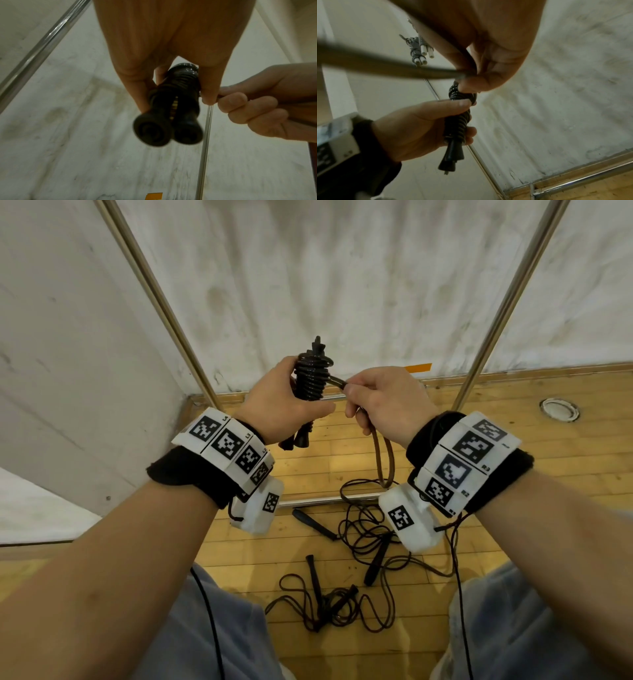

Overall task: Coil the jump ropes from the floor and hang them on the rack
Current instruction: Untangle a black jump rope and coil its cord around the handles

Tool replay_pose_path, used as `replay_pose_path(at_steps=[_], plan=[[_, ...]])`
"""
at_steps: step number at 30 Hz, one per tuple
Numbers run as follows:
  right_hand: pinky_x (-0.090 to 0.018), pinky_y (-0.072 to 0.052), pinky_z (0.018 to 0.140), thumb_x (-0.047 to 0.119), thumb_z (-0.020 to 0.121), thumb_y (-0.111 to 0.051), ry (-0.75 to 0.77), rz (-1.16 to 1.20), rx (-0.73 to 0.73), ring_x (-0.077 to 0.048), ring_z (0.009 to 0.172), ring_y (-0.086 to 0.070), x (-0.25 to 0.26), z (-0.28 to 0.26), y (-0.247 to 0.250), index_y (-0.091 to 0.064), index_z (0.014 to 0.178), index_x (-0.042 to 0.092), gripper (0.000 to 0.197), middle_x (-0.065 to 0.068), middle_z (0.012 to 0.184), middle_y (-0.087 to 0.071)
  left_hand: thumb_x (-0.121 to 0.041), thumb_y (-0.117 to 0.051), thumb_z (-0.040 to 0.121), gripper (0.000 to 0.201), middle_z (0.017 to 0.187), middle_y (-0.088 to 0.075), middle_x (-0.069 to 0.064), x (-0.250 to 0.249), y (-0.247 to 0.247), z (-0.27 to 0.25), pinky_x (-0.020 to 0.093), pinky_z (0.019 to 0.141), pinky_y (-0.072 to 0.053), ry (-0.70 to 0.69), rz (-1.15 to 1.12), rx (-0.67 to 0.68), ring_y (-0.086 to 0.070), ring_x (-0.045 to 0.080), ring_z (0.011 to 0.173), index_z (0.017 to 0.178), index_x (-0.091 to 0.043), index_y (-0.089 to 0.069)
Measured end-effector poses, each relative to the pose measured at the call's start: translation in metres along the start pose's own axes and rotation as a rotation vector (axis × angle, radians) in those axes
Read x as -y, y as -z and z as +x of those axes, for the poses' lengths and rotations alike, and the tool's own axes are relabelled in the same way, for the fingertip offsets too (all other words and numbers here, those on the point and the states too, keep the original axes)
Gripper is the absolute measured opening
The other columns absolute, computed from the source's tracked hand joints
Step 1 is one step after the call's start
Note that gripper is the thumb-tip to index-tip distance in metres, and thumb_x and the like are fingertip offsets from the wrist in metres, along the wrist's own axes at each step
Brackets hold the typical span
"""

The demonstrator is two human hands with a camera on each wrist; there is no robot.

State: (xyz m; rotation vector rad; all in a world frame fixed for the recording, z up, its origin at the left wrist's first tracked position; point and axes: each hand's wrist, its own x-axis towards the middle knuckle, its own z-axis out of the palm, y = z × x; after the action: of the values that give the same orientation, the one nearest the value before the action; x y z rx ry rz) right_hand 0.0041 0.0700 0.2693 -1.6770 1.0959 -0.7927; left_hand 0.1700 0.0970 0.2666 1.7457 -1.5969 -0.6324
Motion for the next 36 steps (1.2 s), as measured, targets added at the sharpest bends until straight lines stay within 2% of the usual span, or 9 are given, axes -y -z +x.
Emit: replay_pose_path(at_steps=[5, 8, 14, 16, 20, 26, 32, 34, 36], plan=[[-0.019, -0.035, 0.055, 0.013, 0.095, -0.046, 0.071, -0.081, -0.035, 0.005, 0.042, -0.047, 0.003, -0.004, -0.003, -0.063, 0.083, 0.019, 0.021, 0.008, 0.058, -0.060, -0.029, -0.079, 0.067, 0.051, 0.077, -0.060, -0.009, -0.006, -0.005, 0.001, 0.025, 0.051, -0.050, 0.028, -0.072, -0.021, -0.055, 0.000, 0.051, 0.106, -0.022, -0.048], [-0.019, -0.036, 0.047, 0.013, 0.095, -0.044, 0.085, -0.061, -0.044, 0.000, 0.040, -0.043, 0.005, -0.006, -0.003, -0.061, 0.081, 0.021, 0.024, 0.007, 0.057, -0.060, -0.012, -0.072, 0.069, 0.050, 0.076, -0.053, -0.001, -0.008, -0.010, 0.000, 0.023, 0.037, -0.042, 0.004, -0.116, -0.015, -0.050, 0.008, 0.043, 0.108, -0.018, -0.040], [-0.016, -0.036, 0.039, 0.012, 0.097, -0.040, 0.046, -0.038, -0.084, -0.003, 0.036, -0.041, 0.006, -0.008, -0.002, -0.057, 0.077, 0.022, 0.028, 0.007, 0.056, -0.058, -0.012, -0.071, 0.070, 0.053, 0.087, -0.062, 0.000, -0.010, -0.017, 0.001, 0.027, 0.049, -0.049, -0.027, -0.080, -0.009, -0.066, 0.018, 0.070, 0.114, -0.021, -0.042], [-0.016, -0.037, 0.042, 0.014, 0.097, -0.041, 0.060, -0.069, -0.102, -0.002, 0.037, -0.043, 0.004, -0.007, -0.004, -0.057, 0.073, 0.021, 0.030, 0.009, 0.052, -0.057, -0.022, -0.075, 0.072, 0.052, 0.085, -0.062, -0.002, -0.011, -0.020, 0.001, 0.025, 0.044, -0.047, -0.018, -0.036, -0.040, -0.066, 0.018, 0.065, 0.111, -0.021, -0.042], [-0.025, -0.039, 0.052, 0.016, 0.094, -0.048, 0.060, -0.018, -0.119, -0.003, 0.042, -0.044, 0.001, -0.004, -0.006, -0.059, 0.075, 0.021, 0.023, 0.006, 0.057, -0.056, -0.037, -0.077, 0.074, 0.059, 0.084, -0.056, -0.011, -0.012, -0.024, -0.001, 0.018, 0.055, -0.043, -0.065, 0.029, -0.108, -0.057, 0.003, 0.072, 0.113, -0.018, -0.038], [-0.025, -0.037, 0.042, 0.008, 0.095, -0.043, -0.005, 0.115, -0.144, -0.006, 0.038, -0.040, -0.001, 0.002, 0.002, -0.059, 0.088, 0.017, 0.020, 0.002, 0.058, -0.053, -0.022, -0.056, 0.093, 0.046, 0.085, -0.059, -0.002, -0.014, -0.017, -0.002, 0.009, 0.038, -0.036, -0.064, -0.092, 0.111, -0.057, -0.003, 0.052, 0.131, -0.017, -0.032], [-0.025, -0.031, 0.043, 0.010, 0.097, -0.041, -0.082, 0.134, -0.156, -0.009, 0.040, -0.037, -0.001, 0.006, 0.000, -0.057, 0.082, 0.015, 0.022, -0.001, 0.059, -0.051, -0.026, -0.071, 0.081, 0.043, 0.091, -0.060, 0.004, -0.013, -0.012, -0.002, 0.042, 0.065, -0.056, -0.104, -0.079, 0.071, -0.066, 0.026, 0.078, 0.113, -0.026, -0.043], [-0.025, -0.031, 0.044, 0.010, 0.096, -0.042, -0.075, 0.104, -0.154, -0.010, 0.043, -0.039, 0.000, 0.006, -0.001, -0.055, 0.080, 0.015, 0.022, -0.001, 0.059, -0.052, -0.021, -0.070, 0.079, 0.043, 0.088, -0.058, 0.002, -0.011, -0.011, -0.001, 0.036, 0.066, -0.058, -0.083, -0.117, 0.087, -0.066, 0.020, 0.075, 0.114, -0.028, -0.046], [-0.026, -0.033, 0.045, 0.010, 0.096, -0.042, -0.065, 0.081, -0.152, -0.011, 0.044, -0.040, 0.001, 0.006, -0.002, -0.054, 0.078, 0.017, 0.023, 0.000, 0.059, -0.053, -0.016, -0.066, 0.080, 0.041, 0.085, -0.058, -0.004, -0.010, -0.011, 0.001, 0.018, 0.057, -0.051, -0.095, -0.083, 0.127, -0.060, 0.001, 0.063, 0.113, -0.028, -0.047]])
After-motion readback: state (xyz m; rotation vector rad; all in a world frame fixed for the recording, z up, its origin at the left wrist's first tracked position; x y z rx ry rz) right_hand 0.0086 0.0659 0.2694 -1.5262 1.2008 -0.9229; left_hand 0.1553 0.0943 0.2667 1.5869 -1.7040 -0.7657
